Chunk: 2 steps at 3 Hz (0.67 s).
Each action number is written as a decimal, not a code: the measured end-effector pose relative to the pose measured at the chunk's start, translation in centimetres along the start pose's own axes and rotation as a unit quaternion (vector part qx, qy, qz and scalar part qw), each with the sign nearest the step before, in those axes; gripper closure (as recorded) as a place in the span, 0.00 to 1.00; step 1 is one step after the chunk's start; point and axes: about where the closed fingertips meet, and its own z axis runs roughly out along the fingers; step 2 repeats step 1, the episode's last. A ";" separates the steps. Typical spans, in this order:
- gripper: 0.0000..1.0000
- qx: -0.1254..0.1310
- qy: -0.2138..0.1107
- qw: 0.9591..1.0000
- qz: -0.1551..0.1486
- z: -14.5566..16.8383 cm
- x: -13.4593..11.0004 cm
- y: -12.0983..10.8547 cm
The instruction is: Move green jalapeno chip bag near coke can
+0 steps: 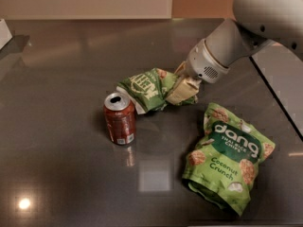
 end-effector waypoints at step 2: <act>0.31 -0.004 -0.006 1.000 -0.009 0.2 -0.1 0.5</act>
Offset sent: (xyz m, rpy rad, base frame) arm 0.0000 0.0000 0.0000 0.0000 0.0000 0.0000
